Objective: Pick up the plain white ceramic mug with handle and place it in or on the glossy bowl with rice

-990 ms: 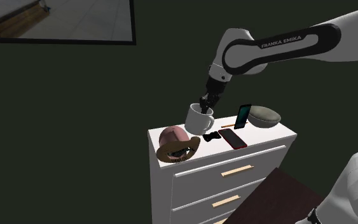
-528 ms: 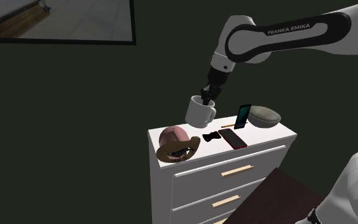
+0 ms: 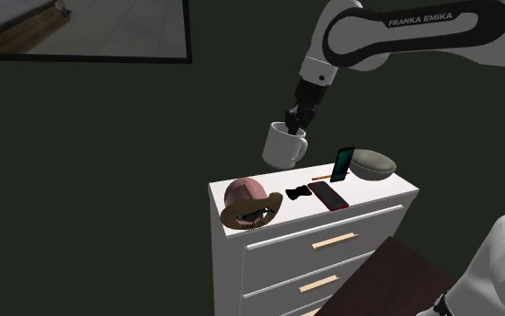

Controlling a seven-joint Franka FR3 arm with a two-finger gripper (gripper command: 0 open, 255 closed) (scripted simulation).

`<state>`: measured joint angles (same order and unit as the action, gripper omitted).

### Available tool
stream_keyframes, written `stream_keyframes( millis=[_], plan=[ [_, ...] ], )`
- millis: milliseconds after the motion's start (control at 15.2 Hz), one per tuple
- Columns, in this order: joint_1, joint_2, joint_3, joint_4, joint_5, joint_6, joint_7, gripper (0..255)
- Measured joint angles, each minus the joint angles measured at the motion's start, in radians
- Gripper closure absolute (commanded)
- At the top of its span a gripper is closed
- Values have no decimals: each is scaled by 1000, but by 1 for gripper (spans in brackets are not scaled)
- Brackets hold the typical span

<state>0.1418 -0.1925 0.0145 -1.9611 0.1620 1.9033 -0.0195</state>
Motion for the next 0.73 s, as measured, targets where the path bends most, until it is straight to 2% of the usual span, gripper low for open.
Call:
stream_keyframes(
  millis=[198, 726],
  plan=[
    [-5, -6, -7, 22, -1, -30, -7, 255],
    [-76, -85, -121, -29, -13, -86, -179, 255]
  ],
)
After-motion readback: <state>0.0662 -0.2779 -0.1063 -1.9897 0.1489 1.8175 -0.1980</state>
